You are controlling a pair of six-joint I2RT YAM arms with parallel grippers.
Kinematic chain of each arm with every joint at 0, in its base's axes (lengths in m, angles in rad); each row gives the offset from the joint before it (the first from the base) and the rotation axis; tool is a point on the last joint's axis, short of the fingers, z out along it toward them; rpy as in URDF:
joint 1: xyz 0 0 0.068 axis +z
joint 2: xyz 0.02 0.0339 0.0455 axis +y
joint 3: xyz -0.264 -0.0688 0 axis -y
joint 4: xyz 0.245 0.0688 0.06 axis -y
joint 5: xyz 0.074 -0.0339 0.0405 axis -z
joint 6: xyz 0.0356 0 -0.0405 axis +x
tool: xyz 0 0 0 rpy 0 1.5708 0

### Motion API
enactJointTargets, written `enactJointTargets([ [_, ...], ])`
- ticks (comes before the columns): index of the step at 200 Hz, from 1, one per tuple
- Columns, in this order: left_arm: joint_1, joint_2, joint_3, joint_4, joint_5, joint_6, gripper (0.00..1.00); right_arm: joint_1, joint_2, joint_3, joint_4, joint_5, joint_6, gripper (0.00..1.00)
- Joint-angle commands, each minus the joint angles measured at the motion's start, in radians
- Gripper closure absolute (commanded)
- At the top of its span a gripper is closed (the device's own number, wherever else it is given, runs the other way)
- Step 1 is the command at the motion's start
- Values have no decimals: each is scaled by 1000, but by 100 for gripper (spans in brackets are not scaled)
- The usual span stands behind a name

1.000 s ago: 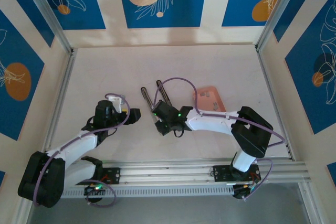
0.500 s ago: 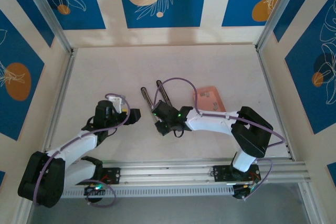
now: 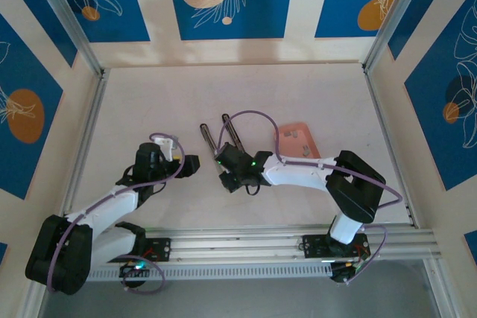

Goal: Load the staples into the stapler

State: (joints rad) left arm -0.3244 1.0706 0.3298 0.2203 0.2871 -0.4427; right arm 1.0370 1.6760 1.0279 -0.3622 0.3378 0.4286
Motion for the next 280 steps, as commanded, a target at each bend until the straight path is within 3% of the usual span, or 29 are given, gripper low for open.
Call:
enactJointTargets([
  [1, -7, -6, 23, -9, 2, 16, 13, 8, 17, 17, 0, 4, 16, 80],
  [280, -7, -13, 23, -24, -1, 24, 12, 0, -13, -9, 11, 17, 42, 80],
])
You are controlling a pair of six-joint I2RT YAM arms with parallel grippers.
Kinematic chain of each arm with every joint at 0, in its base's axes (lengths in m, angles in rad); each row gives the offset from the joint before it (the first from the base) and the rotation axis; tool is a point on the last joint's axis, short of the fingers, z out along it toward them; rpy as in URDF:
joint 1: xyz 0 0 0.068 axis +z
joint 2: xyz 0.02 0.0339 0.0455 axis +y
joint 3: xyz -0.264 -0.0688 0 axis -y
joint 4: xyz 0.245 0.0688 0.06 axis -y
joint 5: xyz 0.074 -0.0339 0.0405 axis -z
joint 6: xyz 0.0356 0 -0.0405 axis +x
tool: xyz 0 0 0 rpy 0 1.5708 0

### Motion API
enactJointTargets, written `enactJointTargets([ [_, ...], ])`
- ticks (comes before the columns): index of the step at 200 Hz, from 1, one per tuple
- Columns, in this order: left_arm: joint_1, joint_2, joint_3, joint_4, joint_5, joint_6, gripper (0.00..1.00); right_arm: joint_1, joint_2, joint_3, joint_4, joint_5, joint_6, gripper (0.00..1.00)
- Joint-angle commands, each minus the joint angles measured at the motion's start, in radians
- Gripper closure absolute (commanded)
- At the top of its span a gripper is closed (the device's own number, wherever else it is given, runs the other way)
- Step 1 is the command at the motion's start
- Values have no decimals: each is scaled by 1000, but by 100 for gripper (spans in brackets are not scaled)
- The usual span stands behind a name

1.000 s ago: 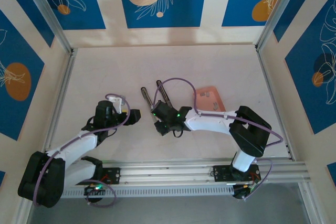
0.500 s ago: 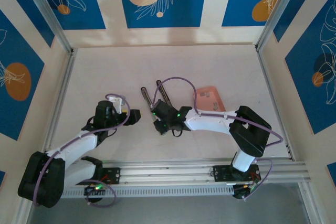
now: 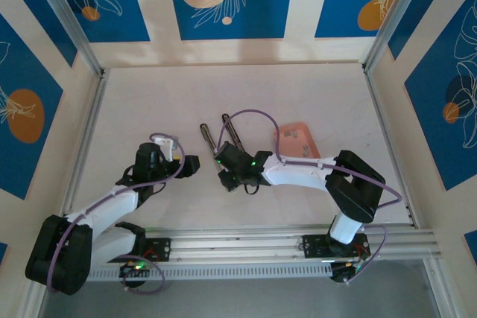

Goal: Load the staples into the stapler

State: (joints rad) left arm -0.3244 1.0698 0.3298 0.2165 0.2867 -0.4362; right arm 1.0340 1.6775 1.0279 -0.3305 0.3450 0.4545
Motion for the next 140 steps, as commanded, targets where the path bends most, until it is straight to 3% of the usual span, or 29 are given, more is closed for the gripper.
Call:
enactJointTargets([
  [1, -7, -12, 22, -20, 0, 16, 12, 4, -15, -9, -21, 10, 16, 80],
  [140, -7, -25, 21, -31, -4, 19, 12, 21, -42, -28, -48, 47, 30, 81],
])
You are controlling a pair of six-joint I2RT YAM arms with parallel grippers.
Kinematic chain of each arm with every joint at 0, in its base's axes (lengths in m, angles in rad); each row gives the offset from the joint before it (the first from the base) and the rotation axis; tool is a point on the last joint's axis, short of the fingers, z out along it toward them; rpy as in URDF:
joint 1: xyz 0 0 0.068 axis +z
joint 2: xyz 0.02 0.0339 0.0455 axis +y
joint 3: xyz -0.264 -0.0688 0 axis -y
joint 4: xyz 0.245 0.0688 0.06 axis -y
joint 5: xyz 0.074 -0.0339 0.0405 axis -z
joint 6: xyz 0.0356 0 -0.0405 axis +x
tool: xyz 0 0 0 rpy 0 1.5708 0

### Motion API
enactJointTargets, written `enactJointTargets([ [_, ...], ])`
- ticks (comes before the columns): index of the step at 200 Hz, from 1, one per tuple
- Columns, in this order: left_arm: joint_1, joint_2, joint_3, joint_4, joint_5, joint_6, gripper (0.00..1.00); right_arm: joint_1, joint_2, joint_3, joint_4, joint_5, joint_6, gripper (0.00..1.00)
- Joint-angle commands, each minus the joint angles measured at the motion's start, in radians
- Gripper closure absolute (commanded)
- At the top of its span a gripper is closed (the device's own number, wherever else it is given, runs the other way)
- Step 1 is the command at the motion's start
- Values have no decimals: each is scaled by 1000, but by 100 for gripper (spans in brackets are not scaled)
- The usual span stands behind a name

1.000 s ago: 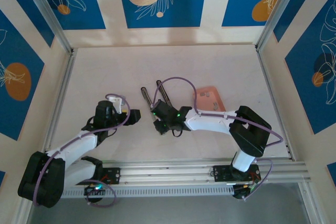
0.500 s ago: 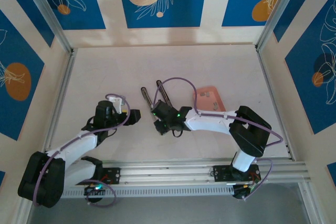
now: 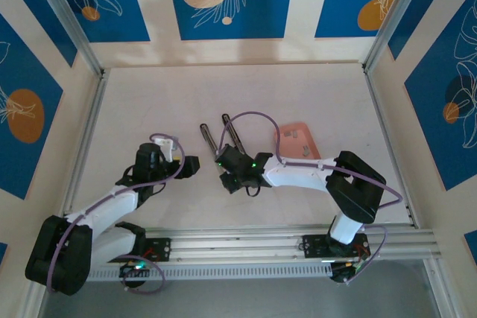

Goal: Load the staples into the stapler

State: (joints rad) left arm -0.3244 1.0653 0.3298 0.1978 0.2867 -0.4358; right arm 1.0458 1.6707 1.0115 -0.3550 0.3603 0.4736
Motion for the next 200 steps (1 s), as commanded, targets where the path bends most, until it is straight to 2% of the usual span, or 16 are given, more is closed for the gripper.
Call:
enactJointTargets([
  [1, -7, -21, 21, -12, -4, 19, 12, 10, -36, -11, -23, 32, 10, 81],
  [61, -7, -31, 22, -18, -8, 19, 12, 5, -83, 1, 8, 40, -29, 80],
  [200, -7, -28, 24, -18, -7, 20, 12, -7, -18, -1, 13, 11, -13, 80],
])
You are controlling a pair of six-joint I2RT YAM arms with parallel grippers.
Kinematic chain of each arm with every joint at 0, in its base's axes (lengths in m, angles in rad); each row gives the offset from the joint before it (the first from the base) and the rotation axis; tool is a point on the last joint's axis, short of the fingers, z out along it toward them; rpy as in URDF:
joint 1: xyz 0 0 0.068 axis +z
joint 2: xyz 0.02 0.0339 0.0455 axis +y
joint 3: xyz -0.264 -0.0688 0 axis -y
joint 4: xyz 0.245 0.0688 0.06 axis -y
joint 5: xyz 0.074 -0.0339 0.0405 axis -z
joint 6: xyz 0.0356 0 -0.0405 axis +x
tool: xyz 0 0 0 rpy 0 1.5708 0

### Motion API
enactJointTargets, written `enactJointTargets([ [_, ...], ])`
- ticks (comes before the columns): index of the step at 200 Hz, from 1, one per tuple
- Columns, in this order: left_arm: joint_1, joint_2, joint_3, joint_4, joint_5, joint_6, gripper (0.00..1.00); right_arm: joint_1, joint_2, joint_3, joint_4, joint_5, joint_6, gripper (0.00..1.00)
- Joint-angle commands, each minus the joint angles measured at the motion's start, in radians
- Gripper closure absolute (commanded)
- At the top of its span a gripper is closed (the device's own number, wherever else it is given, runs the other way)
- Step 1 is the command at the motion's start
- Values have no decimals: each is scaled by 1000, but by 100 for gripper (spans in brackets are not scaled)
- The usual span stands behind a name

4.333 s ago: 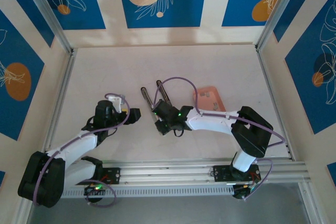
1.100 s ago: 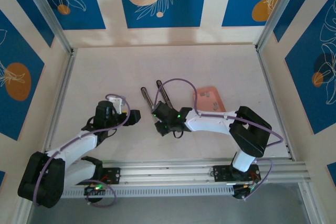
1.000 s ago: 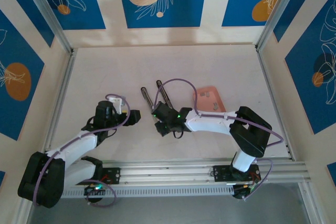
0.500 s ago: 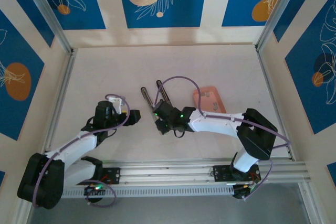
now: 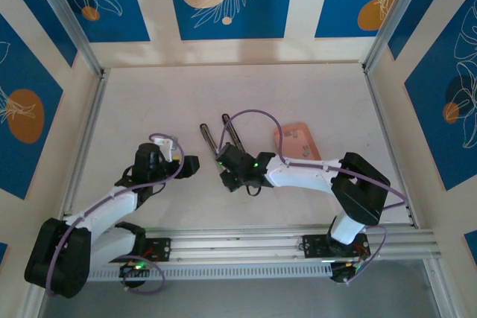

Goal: Load the staples into the stapler

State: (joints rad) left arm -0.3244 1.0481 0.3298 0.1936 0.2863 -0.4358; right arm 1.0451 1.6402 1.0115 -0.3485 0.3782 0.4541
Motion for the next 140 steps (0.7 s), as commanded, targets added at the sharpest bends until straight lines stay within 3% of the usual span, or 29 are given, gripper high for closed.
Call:
enactJointTargets([
  [1, -7, -10, 24, -13, -7, 20, 12, -6, 12, -1, 6, -7, 6, 80],
  [140, -7, -14, 24, -18, -6, 23, 12, -4, 29, -11, 8, -5, 20, 81],
])
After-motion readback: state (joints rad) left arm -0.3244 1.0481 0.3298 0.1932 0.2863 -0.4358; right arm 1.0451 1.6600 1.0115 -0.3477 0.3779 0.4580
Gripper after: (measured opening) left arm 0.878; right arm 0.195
